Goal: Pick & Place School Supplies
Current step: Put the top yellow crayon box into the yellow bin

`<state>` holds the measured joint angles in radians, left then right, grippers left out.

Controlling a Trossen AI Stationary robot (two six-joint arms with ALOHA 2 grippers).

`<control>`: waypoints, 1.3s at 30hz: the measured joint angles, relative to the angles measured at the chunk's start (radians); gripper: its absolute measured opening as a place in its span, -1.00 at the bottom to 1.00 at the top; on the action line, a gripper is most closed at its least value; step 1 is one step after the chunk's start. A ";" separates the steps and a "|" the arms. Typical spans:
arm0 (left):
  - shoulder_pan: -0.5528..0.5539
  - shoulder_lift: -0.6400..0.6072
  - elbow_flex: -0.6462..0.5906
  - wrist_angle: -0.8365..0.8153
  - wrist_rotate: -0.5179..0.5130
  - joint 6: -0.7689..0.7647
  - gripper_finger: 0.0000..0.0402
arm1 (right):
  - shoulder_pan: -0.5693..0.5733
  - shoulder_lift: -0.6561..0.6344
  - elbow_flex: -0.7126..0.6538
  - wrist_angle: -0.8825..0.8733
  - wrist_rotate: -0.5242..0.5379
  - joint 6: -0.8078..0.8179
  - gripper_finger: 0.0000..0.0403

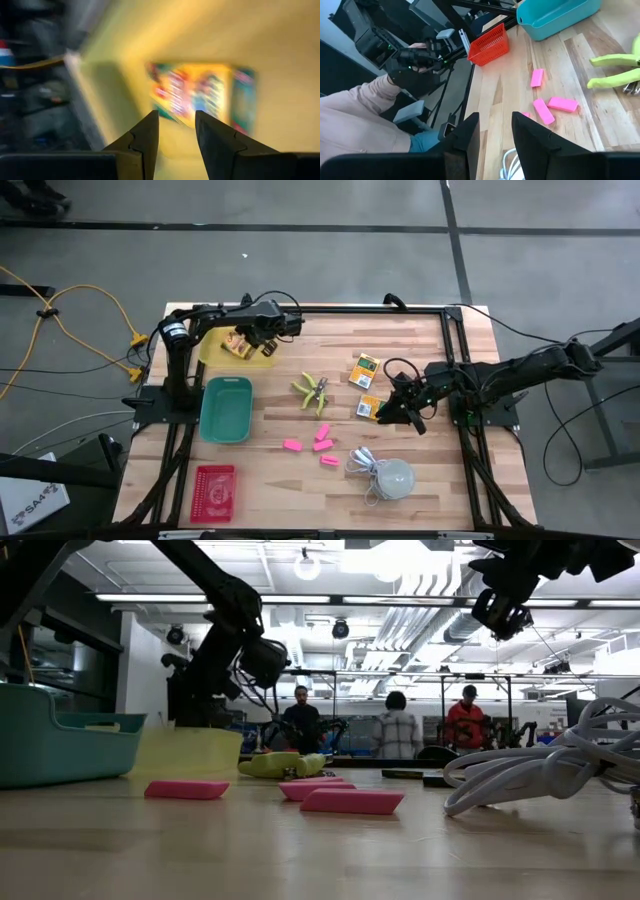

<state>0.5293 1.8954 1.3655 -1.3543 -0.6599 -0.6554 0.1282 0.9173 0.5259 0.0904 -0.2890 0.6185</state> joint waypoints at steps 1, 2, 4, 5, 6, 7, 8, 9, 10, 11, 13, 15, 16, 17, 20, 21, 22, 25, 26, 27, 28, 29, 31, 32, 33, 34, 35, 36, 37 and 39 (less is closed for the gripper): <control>0.003 0.000 0.000 -0.005 -0.011 -0.030 -0.40 | 0.003 0.000 0.000 0.000 0.002 0.005 -0.49; 0.008 0.000 0.000 -0.003 0.012 -0.042 -0.40 | 0.008 0.000 0.000 0.000 0.002 0.007 -0.49; 0.013 0.001 0.000 0.009 0.080 -0.014 -0.40 | 0.019 0.000 0.000 0.001 0.002 0.009 -0.49; 0.012 0.004 0.000 0.006 0.081 -0.008 -0.40 | 0.025 0.000 0.000 0.003 0.002 0.009 -0.49; 0.009 0.006 0.000 0.004 0.073 -0.013 -0.40 | 0.029 0.000 0.000 0.007 0.002 0.008 -0.49; 0.007 0.006 0.000 -0.001 0.060 -0.021 -0.40 | 0.033 0.000 0.000 0.010 0.002 0.008 -0.49; 0.005 0.006 0.000 -0.008 0.042 -0.023 -0.40 | 0.036 0.000 0.000 0.013 0.002 0.007 -0.49; 0.005 0.006 0.000 -0.008 0.034 -0.023 -0.40 | 0.038 0.000 0.000 0.015 0.006 0.007 -0.49; 0.006 0.006 0.000 -0.007 0.032 -0.023 -0.40 | 0.038 0.000 0.000 0.015 0.013 0.007 -0.49; 0.006 0.006 0.000 -0.006 0.029 -0.023 -0.40 | 0.038 0.000 0.000 0.014 0.021 0.006 -0.49; 0.007 0.006 0.000 -0.009 0.025 -0.024 -0.40 | 0.038 0.000 0.000 0.014 0.026 0.006 -0.49; 0.007 0.006 0.000 -0.009 0.014 -0.025 -0.40 | 0.038 0.000 0.000 0.013 0.026 0.006 -0.49; 0.007 0.006 0.000 -0.011 0.000 -0.025 -0.40 | 0.038 0.000 0.000 0.013 0.026 0.006 -0.49; 0.007 0.006 0.000 -0.012 -0.011 -0.026 -0.40 | 0.038 0.000 0.000 0.012 0.026 0.006 -0.49; 0.002 0.006 0.000 -0.012 -0.024 -0.026 -0.40 | 0.038 0.000 0.000 0.012 0.025 0.006 -0.49; 0.002 0.006 0.000 -0.012 -0.024 -0.026 -0.40 | 0.038 0.000 0.000 0.012 0.025 0.006 -0.49; 0.002 0.006 0.000 -0.012 -0.024 -0.026 -0.40 | 0.038 0.000 0.000 0.012 0.026 0.006 -0.49; 0.002 0.006 0.000 -0.030 -0.024 -0.011 -0.40 | 0.038 0.000 0.000 0.012 0.025 0.006 -0.49; 0.002 0.006 0.000 -0.035 -0.024 -0.002 -0.40 | 0.038 0.000 0.000 0.012 0.026 0.005 -0.49; 0.002 0.005 0.000 -0.042 -0.024 0.001 -0.40 | 0.038 0.000 0.000 0.012 0.026 0.005 -0.49; 0.002 0.001 0.000 -0.050 -0.023 0.004 -0.40 | 0.038 0.000 0.000 0.012 0.026 0.005 -0.49; 0.002 -0.004 0.001 -0.055 -0.023 0.004 -0.40 | 0.038 0.000 0.000 0.012 0.026 0.005 -0.49; -0.001 -0.021 0.005 -0.059 -0.016 0.004 -0.40 | 0.038 0.000 0.000 0.012 0.026 0.005 -0.49; -0.004 -0.033 0.008 -0.059 -0.007 0.003 -0.40 | 0.038 0.000 0.000 0.012 0.027 0.005 -0.49; -0.009 -0.041 0.013 -0.060 0.002 0.003 -0.40 | 0.037 0.000 0.000 0.011 0.028 0.005 -0.49; -0.016 -0.050 0.022 -0.061 0.008 0.003 -0.40 | 0.037 0.000 0.000 0.010 0.028 0.005 -0.49; -0.023 -0.059 0.032 -0.059 0.019 0.005 -0.40 | 0.037 0.000 0.000 0.007 0.028 0.001 -0.49; -0.033 -0.067 0.045 -0.059 0.028 0.010 -0.40 | 0.035 0.000 0.000 -0.004 0.027 -0.006 -0.49; -0.044 -0.074 0.061 -0.059 0.035 0.019 -0.40 | 0.033 0.000 0.000 -0.016 0.028 -0.013 -0.49; -0.072 -0.082 0.096 -0.049 0.045 0.051 -0.40 | 0.027 0.000 0.000 -0.044 0.036 -0.018 -0.49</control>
<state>0.4575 1.8134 1.4620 -1.4033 -0.6147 -0.6048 0.1553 0.9173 0.5259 0.0461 -0.2533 0.6004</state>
